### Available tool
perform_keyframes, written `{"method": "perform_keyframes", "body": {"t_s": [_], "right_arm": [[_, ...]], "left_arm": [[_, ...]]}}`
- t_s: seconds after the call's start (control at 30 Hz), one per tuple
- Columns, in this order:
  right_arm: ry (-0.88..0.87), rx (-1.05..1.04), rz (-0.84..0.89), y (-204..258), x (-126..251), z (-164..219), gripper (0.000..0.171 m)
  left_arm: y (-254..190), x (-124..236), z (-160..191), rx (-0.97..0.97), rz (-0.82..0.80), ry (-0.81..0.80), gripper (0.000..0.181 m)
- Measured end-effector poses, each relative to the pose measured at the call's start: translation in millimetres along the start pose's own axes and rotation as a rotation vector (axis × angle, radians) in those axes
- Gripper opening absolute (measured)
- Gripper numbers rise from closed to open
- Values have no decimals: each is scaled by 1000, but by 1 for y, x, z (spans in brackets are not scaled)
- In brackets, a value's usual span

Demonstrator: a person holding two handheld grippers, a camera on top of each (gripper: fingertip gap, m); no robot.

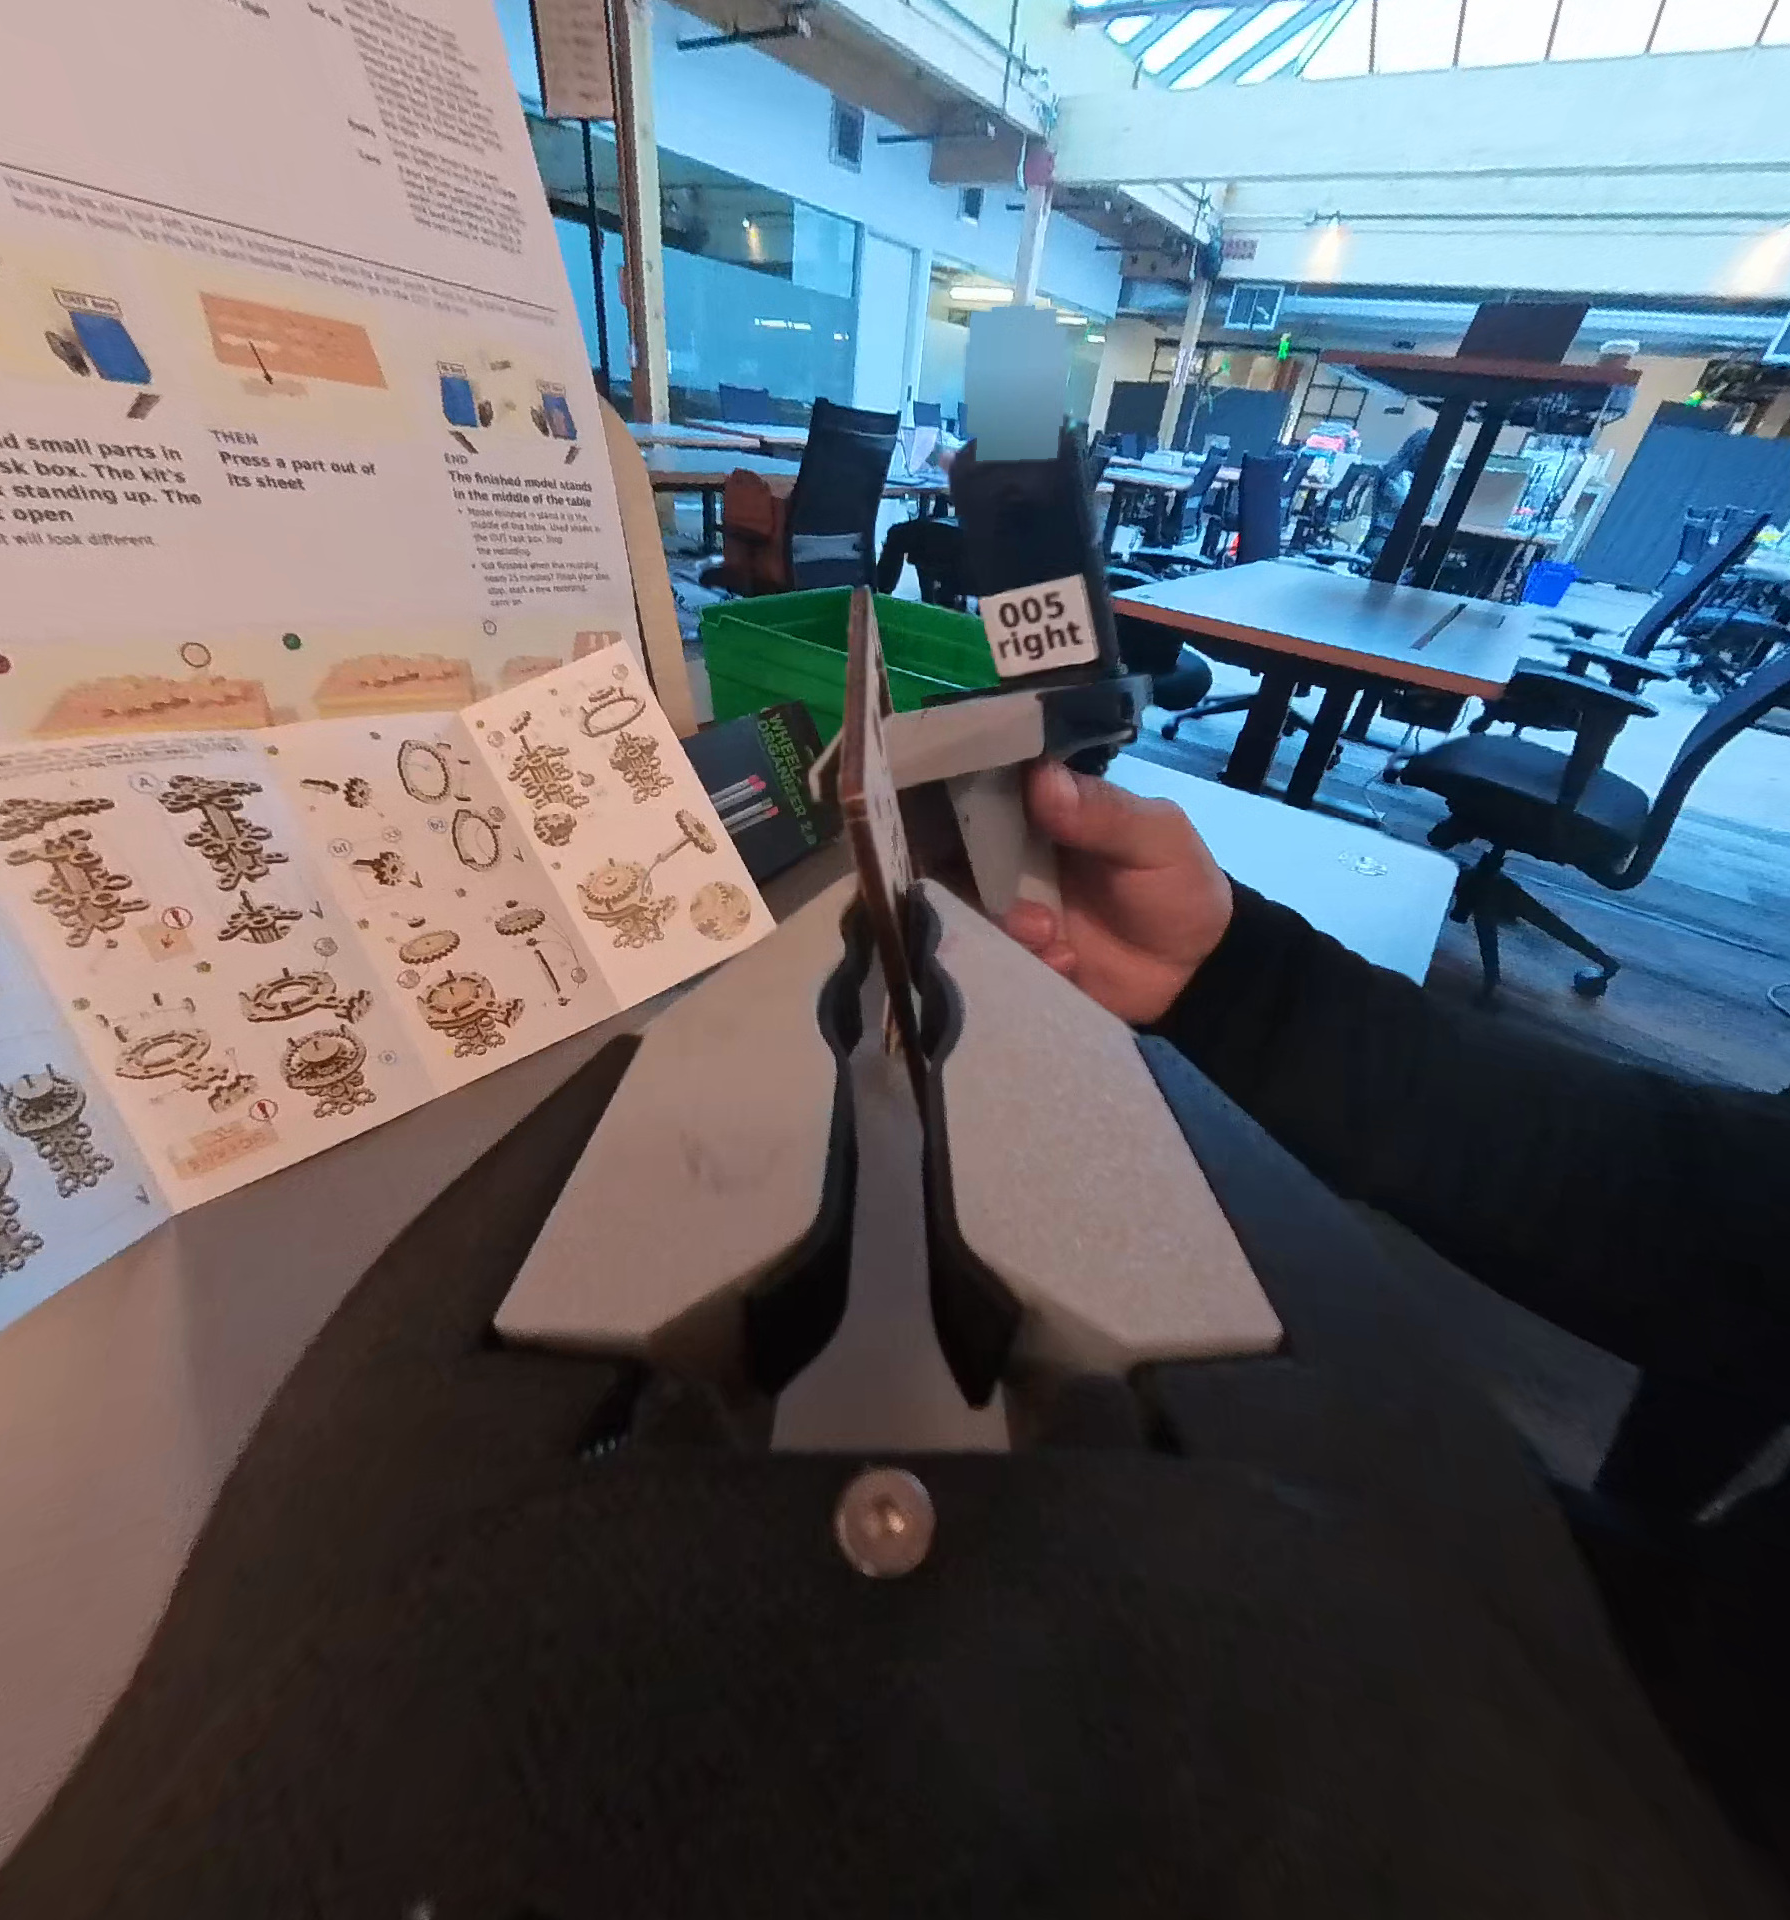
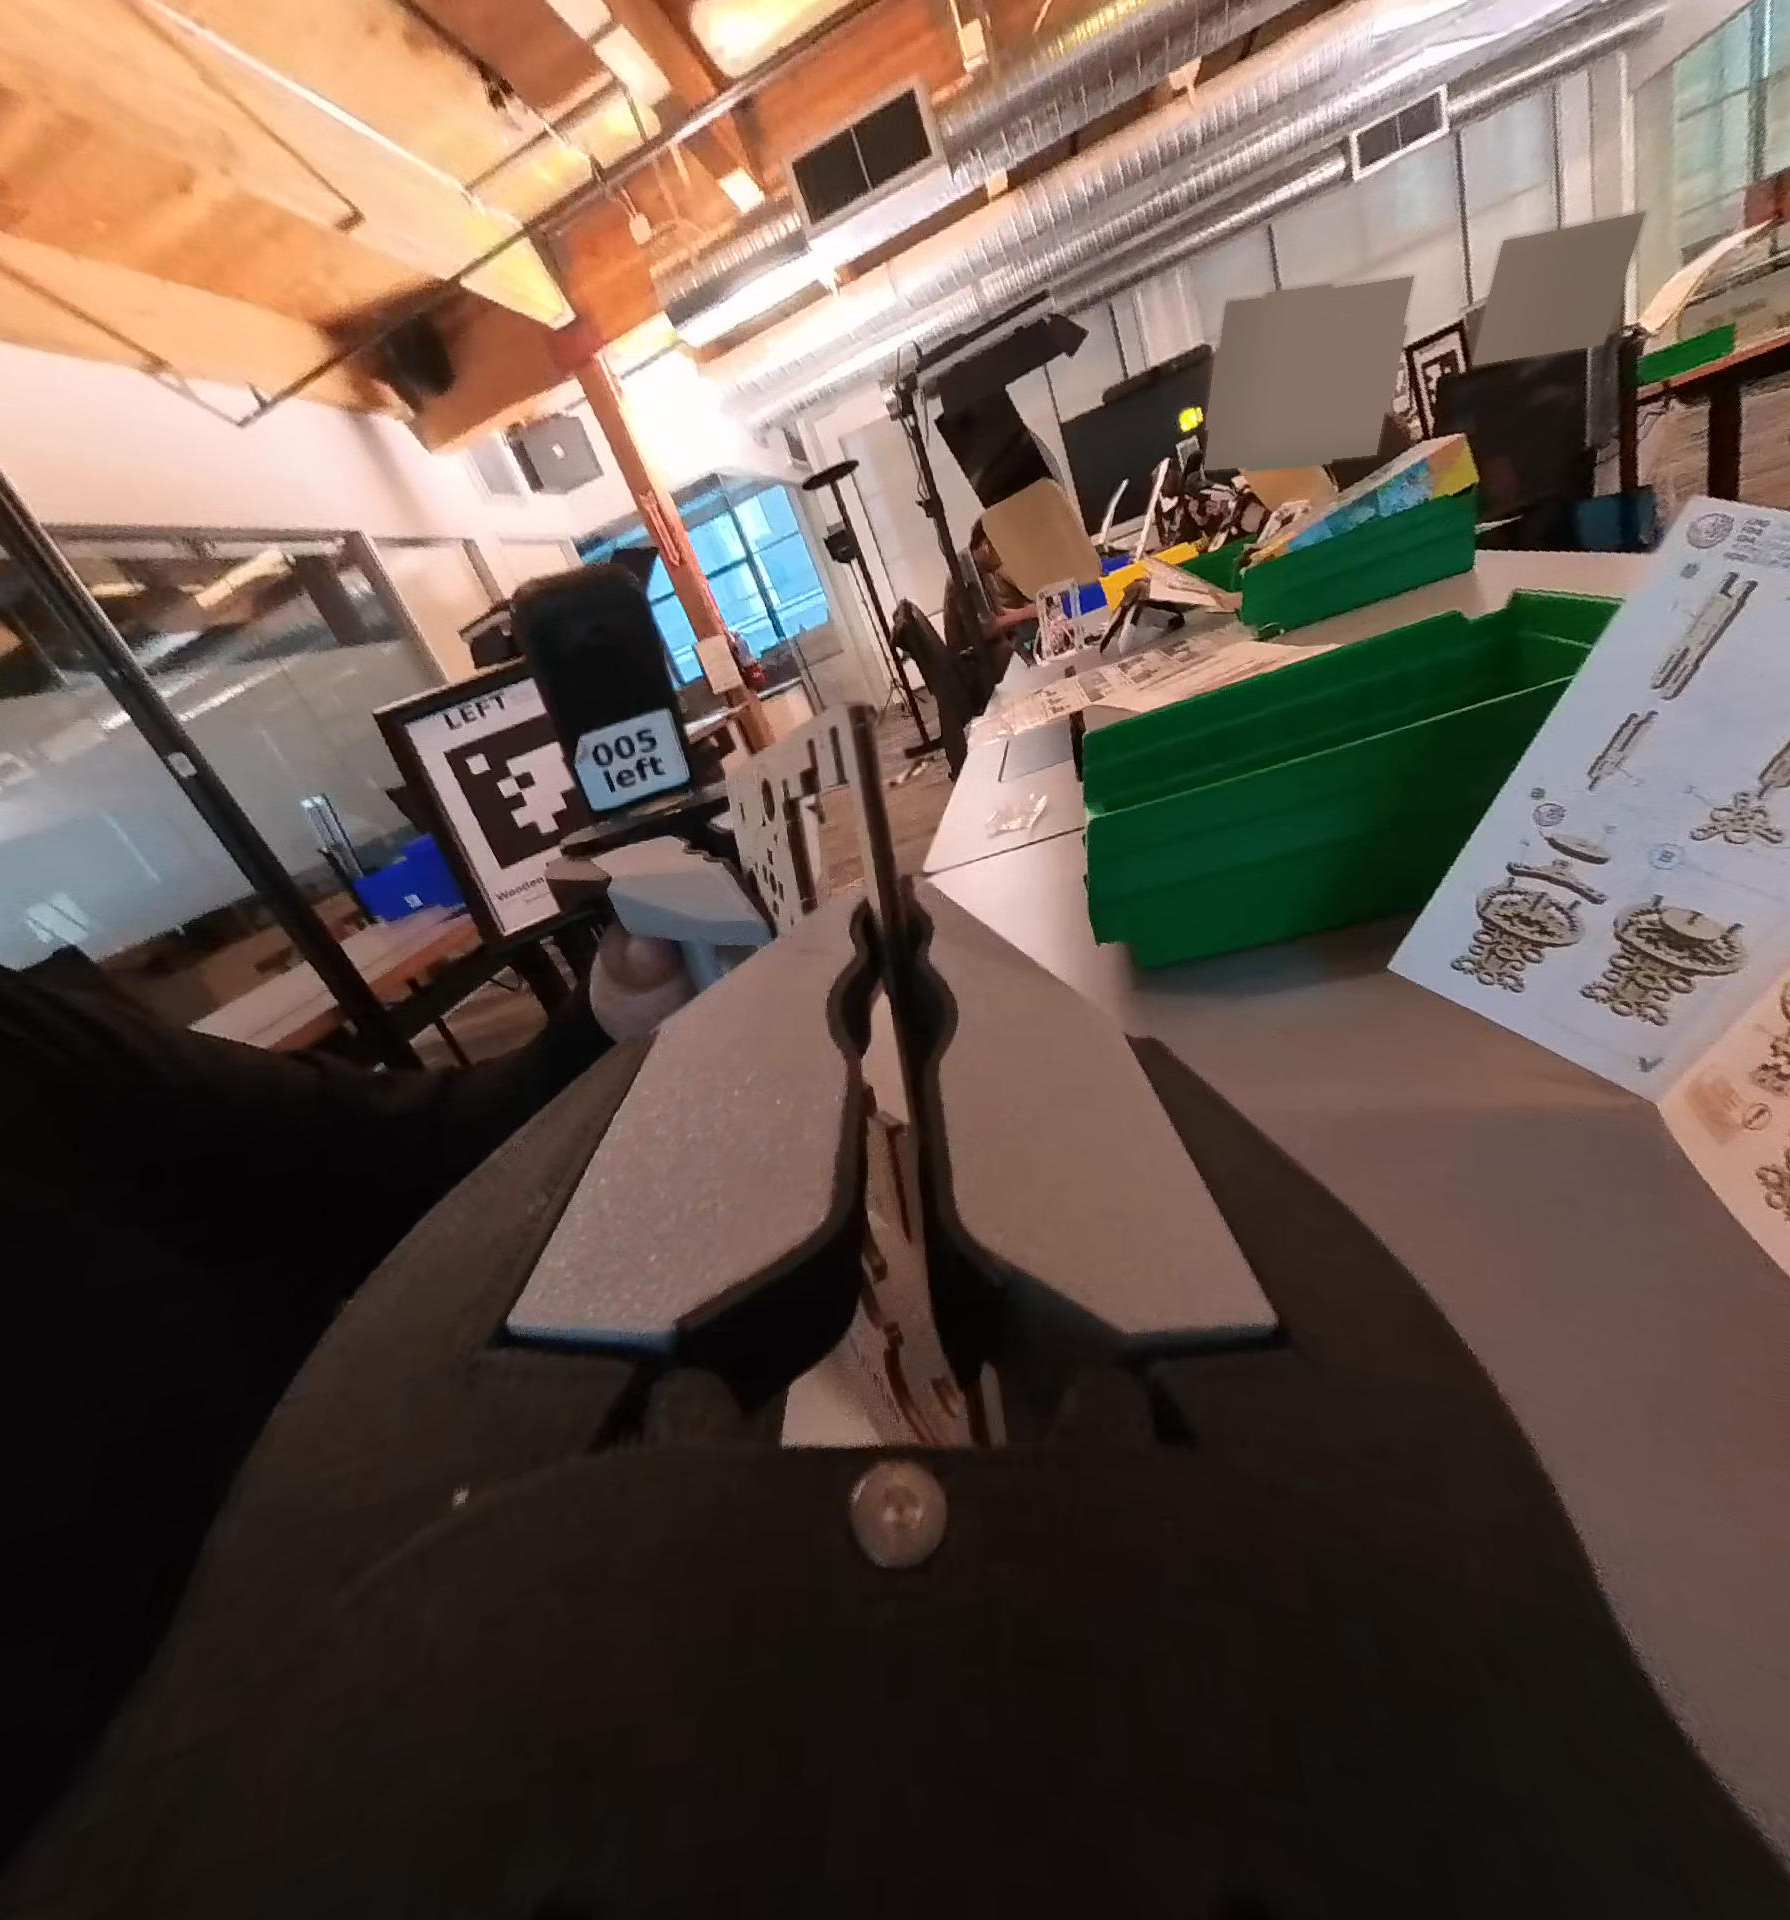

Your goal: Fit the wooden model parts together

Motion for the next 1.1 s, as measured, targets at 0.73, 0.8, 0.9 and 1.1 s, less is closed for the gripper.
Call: {"method": "perform_keyframes", "body": {"t_s": [0.73,0.8,0.9,1.1], "right_arm": [[-78,9,57,2,-9,-2,54],[-92,-18,22,3,-8,-2,51],[-113,-60,-14,1,-9,-1,49],[-134,-85,-43,1,-8,-2,42]], "left_arm": [[-7,-15,14,-108,-73,60,1],[-8,-17,13,-90,-59,48,1],[-9,-20,13,-84,-58,42,1],[-8,-22,13,-47,-45,31,3]]}}
Point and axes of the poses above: each gripper's, where its closed fingertips meet, x back along the fingers, z out of its underside, y = z × x across the jaws, the point moved 7 cm from there along x, back along the fingers, and after that the axes turned 2 degrees about -y, right-handed, at the moved point
